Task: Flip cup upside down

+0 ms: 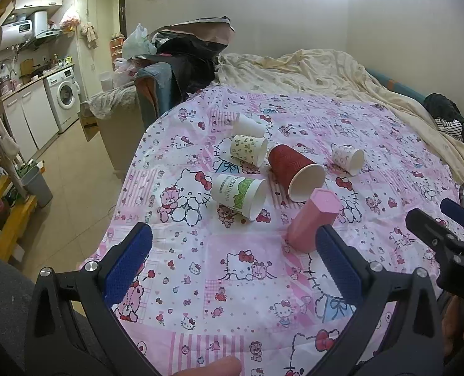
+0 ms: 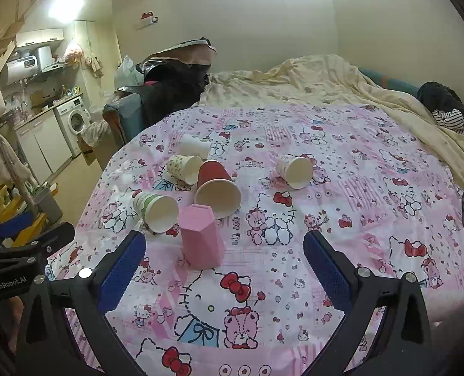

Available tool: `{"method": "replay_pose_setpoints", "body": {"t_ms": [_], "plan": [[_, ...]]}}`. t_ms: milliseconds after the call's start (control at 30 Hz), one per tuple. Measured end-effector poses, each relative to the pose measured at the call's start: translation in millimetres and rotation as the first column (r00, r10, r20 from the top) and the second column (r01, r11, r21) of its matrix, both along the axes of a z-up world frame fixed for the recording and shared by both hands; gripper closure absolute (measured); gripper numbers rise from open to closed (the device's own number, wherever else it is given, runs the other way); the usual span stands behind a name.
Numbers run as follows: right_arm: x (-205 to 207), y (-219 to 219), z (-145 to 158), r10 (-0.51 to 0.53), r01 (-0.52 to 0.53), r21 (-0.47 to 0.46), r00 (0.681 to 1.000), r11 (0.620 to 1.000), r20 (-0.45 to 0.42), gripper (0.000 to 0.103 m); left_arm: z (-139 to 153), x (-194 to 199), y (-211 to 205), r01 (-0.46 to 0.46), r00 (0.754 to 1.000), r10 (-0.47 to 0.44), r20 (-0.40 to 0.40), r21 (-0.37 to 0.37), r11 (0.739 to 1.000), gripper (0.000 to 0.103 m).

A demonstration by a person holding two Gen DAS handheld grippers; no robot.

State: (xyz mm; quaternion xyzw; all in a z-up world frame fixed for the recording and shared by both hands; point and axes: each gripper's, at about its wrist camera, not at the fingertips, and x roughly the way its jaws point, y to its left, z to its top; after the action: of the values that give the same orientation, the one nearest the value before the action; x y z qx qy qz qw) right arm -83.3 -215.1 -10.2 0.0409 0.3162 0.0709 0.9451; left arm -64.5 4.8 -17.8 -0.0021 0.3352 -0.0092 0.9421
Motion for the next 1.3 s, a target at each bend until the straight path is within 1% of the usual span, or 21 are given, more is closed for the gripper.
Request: {"method": "replay_pose_setpoints", "body": {"t_ms": [767,1167,1300], "plan": [[1.5,0.2,-1.7,0.010,-0.010,0.018,1.000,1.000,-0.011,0.000,0.0,-1.2,-1.3,0.007,1.000,-0.007,0.003,0.002,1.000,0.000],[1.0,1.2,-2.2,0.015,-0.015,0.015,1.000,1.000,-0.012,0.000,0.4,-1.8,-2.0,0.013,1.000,-0.013,0.005,-0.005,1.000,0.000],[0.0,2.5,-1.4,0.020,-0.020,0.013,1.000,1.000,-0.010,0.000,0.9,-1.8,-1.9,0.010,1.000,-0.010,0.010,0.003,1.000,0.000]]}}
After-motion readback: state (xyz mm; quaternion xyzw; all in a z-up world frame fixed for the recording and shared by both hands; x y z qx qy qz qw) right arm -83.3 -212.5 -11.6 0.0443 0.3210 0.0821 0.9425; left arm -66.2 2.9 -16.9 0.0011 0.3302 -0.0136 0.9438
